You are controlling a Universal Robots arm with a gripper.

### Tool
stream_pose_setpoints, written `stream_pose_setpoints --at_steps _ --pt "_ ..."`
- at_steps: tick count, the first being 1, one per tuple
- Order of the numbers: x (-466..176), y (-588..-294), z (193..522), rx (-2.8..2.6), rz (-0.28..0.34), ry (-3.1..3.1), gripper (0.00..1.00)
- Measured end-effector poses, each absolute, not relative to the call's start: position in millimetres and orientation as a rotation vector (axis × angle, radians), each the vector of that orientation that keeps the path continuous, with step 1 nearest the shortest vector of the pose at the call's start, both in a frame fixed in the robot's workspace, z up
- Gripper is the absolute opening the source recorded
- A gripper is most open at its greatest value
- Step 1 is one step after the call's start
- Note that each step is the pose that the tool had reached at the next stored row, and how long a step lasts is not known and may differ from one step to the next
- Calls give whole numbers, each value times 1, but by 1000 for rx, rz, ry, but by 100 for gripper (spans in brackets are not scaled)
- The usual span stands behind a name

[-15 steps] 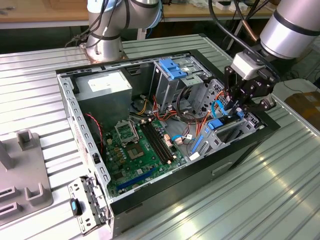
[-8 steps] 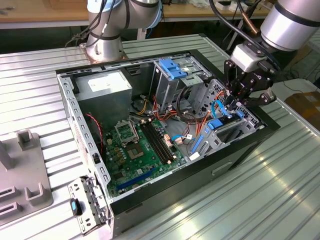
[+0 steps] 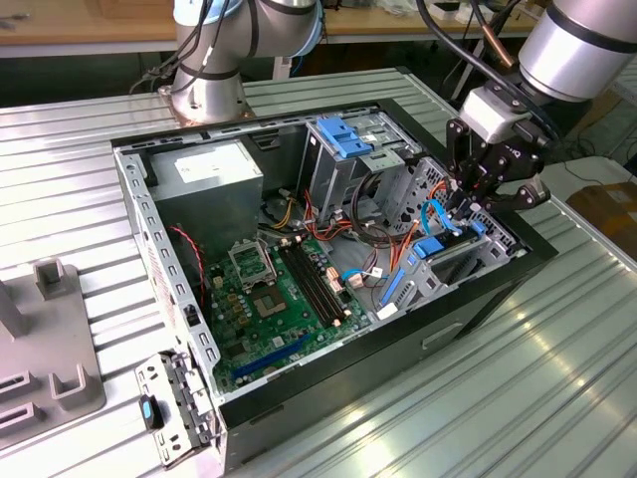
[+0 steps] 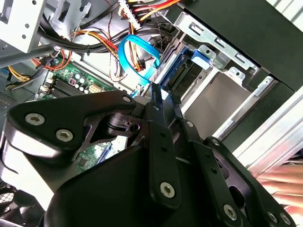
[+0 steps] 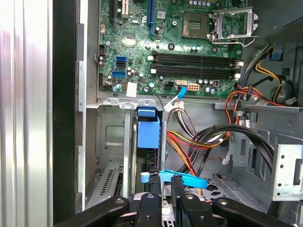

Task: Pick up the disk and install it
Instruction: 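Insert the second disk wire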

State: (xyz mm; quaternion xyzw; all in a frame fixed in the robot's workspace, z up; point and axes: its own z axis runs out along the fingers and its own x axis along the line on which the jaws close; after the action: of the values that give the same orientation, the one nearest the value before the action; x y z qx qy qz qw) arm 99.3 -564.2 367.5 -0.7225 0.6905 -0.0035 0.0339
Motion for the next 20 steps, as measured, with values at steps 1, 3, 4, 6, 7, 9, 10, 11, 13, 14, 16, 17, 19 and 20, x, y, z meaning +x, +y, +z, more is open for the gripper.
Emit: stream_pose_setpoints --at_steps 1,3,4,6,7,9,10,11,13,14,16,17,19,20 --pt "99 -564 368 -2222 -11 2124 24" --pt "99 -564 368 -2222 -11 2124 24" --pt "99 -564 368 -2222 -11 2124 24" --pt "101 -564 368 -2223 -11 2123 24" --pt "102 -564 368 -2224 -11 2122 24" --pt "110 -564 368 -2237 -10 2109 24" --pt "115 -564 368 -2247 -9 2097 24" --pt "118 -564 368 -2256 -9 2088 24" --pt "123 -564 368 -2299 -5 2039 24" --pt "124 -564 368 -2314 -5 2021 24" --pt "124 -564 368 -2395 0 1925 24" --pt "124 -564 368 -2424 2 1889 24" --pt "124 -564 368 -2456 3 1847 24" --pt "124 -564 368 -2468 4 1831 24"
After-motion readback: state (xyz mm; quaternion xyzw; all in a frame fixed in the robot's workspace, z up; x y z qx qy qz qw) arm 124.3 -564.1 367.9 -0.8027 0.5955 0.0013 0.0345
